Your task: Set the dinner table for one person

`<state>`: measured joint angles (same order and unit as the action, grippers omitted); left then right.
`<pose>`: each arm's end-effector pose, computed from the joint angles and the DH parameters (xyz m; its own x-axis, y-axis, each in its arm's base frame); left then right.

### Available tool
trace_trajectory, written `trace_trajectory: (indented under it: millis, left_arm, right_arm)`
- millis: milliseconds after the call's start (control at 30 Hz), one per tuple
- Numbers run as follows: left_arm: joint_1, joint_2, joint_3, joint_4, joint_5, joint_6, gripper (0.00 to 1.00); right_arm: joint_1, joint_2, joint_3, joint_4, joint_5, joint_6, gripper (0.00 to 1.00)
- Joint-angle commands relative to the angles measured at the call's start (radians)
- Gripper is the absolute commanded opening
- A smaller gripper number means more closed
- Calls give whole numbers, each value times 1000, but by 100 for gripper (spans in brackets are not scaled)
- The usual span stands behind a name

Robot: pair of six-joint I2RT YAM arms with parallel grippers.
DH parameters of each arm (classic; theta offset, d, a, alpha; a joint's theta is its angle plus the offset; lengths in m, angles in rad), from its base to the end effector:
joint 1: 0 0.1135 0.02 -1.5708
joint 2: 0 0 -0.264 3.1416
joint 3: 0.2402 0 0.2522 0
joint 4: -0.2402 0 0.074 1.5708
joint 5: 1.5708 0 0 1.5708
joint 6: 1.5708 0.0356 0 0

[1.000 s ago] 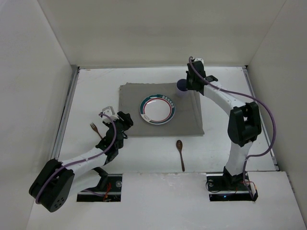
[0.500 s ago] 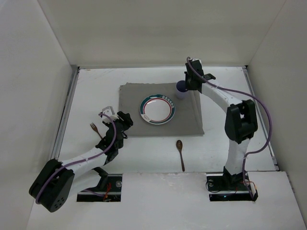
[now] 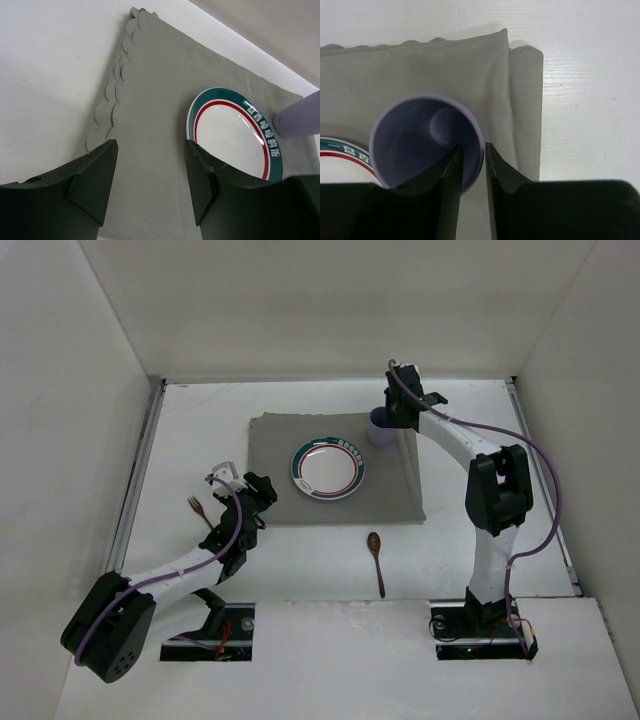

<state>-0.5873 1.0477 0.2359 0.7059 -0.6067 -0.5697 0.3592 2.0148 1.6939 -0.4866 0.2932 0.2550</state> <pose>0.1801 -0.0955 0.1948 -0.0651 -0.4890 -0.8699 -0.0615 0.8720 -0.4856 0.4338 0.1519 0.2535 -0.6923 -0.0020 -0.7216 0.0260 0.9993 -0.0277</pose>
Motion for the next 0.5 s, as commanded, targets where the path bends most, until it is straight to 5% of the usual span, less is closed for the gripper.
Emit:
trace_trajectory:
  millis: [0,200,467]
  left_arm:
    - [8,0,3,33,-10,-6,54]
    - [7,-2,3,33,-11,-7,54]
    - [11,3,2,33,-10,-7,54]
  right_arm:
    - [-6,-11,43,20,20,-11,35]
    - [-3,-96,30,48,20,-20,59]
    - [36,-325,-97,103,95,-4,72]
